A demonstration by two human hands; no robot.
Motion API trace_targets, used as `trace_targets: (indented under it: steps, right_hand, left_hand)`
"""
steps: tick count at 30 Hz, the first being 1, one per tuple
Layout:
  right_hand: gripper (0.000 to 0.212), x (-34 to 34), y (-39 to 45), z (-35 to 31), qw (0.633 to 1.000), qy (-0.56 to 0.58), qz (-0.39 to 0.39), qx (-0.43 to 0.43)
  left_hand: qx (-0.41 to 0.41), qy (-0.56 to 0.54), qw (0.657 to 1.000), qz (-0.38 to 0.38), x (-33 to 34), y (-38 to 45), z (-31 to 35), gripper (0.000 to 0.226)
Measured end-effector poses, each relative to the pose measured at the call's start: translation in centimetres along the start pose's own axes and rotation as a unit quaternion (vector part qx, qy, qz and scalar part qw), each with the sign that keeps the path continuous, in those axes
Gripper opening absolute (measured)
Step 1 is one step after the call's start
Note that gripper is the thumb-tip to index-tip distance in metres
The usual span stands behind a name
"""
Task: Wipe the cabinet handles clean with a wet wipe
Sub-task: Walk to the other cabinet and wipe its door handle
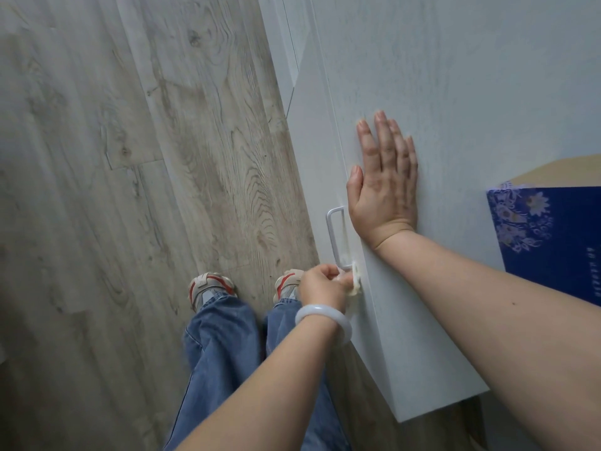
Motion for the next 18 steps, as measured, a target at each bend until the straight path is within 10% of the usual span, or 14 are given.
trace_targets:
  steps: [11, 18]
  right_hand:
    - [0.06, 0.1, 0.0, 0.0, 1.0, -0.006, 0.005, -0.002]
    - [0.06, 0.3, 0.0, 0.0, 1.0, -0.008, 0.01, -0.002]
  left_hand:
    - [0.093, -0.048, 0.992, 0.077, -4.3, 0.7, 3.7, 0.016]
    - [0.08, -0.054, 0.995, -0.04, -0.6, -0.1, 3.2, 0.046]
Point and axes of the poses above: each hand's wrist, its own y-axis towards the middle knuckle, its own x-axis out of the palm, z = x × y, the point moved 4 cm from there along y, towards the middle knuckle, and after that the axes turned 6 degrees about -x, right-handed, at the moved point
